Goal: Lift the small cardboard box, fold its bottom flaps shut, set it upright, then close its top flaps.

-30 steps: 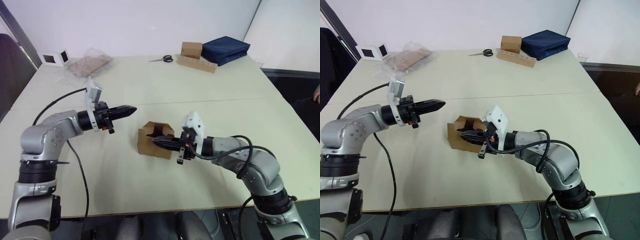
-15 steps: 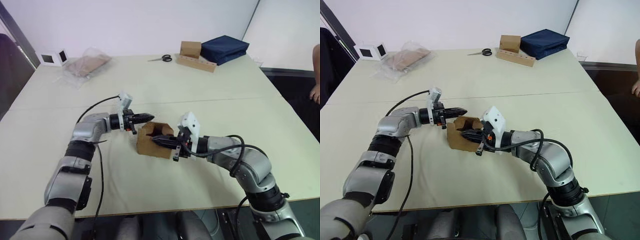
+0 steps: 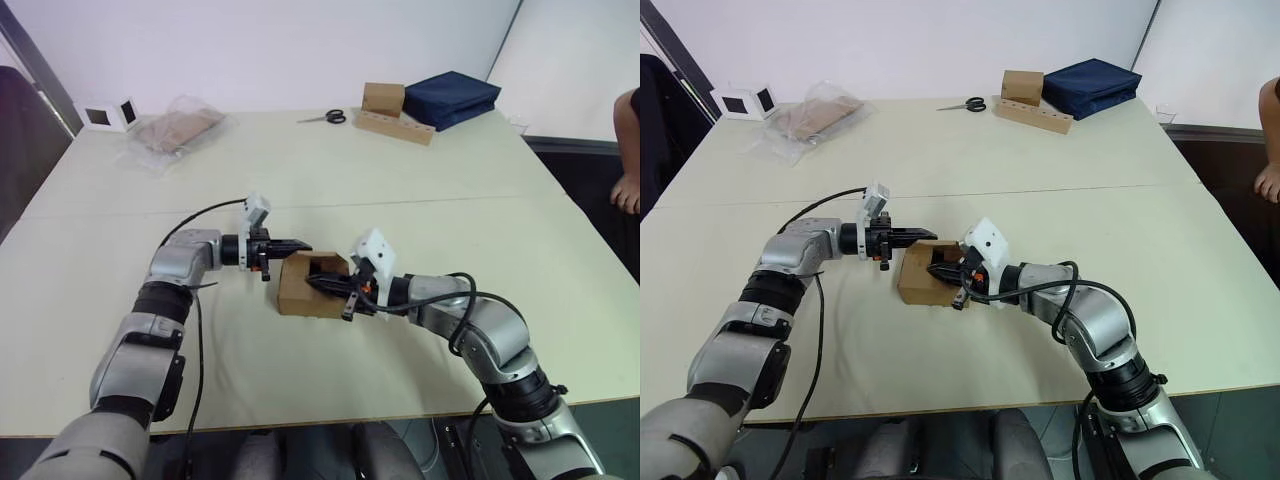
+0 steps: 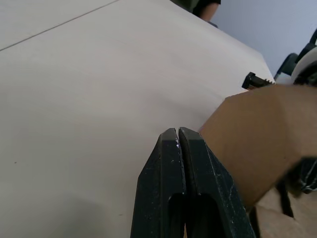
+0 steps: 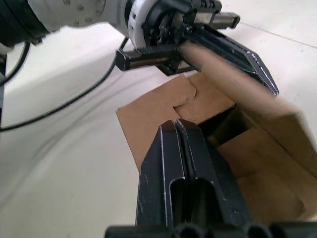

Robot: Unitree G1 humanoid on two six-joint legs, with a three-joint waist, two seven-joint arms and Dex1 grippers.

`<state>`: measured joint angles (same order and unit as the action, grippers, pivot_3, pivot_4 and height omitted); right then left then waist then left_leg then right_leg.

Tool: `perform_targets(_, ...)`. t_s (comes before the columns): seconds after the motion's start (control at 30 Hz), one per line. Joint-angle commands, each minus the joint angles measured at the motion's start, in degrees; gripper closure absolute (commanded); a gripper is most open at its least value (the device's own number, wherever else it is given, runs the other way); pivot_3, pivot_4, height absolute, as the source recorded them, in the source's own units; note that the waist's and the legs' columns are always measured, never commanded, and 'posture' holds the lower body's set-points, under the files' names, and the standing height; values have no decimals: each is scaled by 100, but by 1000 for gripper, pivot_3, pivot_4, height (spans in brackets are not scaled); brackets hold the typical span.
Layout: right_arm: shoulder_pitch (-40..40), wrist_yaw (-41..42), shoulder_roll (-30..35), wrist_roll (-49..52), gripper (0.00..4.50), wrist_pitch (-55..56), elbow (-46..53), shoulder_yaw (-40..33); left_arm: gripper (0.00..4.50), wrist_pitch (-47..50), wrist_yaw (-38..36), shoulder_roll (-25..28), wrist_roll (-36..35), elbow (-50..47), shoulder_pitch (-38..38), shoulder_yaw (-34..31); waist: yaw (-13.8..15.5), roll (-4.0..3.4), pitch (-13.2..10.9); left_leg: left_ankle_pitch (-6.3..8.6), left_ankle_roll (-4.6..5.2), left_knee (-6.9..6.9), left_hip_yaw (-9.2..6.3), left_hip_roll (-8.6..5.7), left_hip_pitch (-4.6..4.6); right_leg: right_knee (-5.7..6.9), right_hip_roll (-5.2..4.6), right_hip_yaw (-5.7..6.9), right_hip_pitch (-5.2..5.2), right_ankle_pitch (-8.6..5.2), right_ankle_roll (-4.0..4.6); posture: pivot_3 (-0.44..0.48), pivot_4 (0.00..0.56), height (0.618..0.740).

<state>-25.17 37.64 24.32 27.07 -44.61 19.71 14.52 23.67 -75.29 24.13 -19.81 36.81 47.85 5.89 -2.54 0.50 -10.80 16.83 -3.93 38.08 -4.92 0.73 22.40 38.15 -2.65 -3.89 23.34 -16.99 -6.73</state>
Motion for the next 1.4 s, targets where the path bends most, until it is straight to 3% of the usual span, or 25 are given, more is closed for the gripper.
perform_targets(0.03, 52, 75, 69, -198, 4500, 163, -87, 93, 4473, 47, -44, 80, 55, -328, -119, 4, 0, 0, 0, 0, 0, 0, 0, 0, 0, 0, 0, 0, 0, 0, 0, 0, 150, 740)
perform_targets(0.5, -14, 300, 113, -327, 4500, 254, -242, 67, 4473, 268, 324, 492, -95, -751, -266, -441, -2, 0, 1, 0, 0, 0, -2, 0, -2, 2, 0, 0, -1, 0, 0, 0, 150, 740)
perform_targets(0.67, 40, 335, 149, -325, 4500, 257, -163, 29, 4473, 1251, 450, 848, -805, -2404, -728, -882, 2, 0, 1, 0, -1, 1, -4, 1, -1, 2, -1, 1, -2, 0, 0, 0, 150, 740)
perform_targets(0.8, 95, 341, 199, -302, 4500, 265, -102, -39, 4473, 2209, 686, 1123, -1544, -4011, -1563, -1118, -1, -1, 1, 0, 0, 1, -4, 2, -2, 2, -4, -1, -4, 0, 0, 0, 150, 740)
perform_targets(0.9, 111, 330, 218, -279, 4500, 265, -72, -103, 4473, 2459, 903, 1209, -1771, -4550, -2059, -1152, 10, -1, 1, 0, 0, 0, -4, 3, -5, 2, -3, -1, -6, 0, 0, 0, 150, 740)
perform_targets(1.0, 97, 329, 223, -279, 4500, 254, -70, -126, 4473, 2492, 1048, 1213, -1849, -4669, -2250, -1143, 38, -1, 1, -2, -3, 2, -8, 3, -5, 5, -3, 3, -8, 0, 1, 0, 150, 740)
perform_targets(1.2, -7, 262, 261, -220, 4500, 134, 92, -291, 4473, 1931, 1139, 1099, -1349, -4255, -2459, -579, 31, -1, 1, -2, -3, 1, -5, 2, -6, 1, -2, 2, -9, 0, 1, 0, 150, 740)
perform_targets(1.4, -110, 411, 705, 420, 4500, -402, 968, -990, 4473, 1721, 1105, 1082, -1252, -4070, -2401, -413, 55, -2, 1, -2, -3, 1, -4, 1, -5, 0, -4, 3, -11, 0, 1, 0, 150, 740)
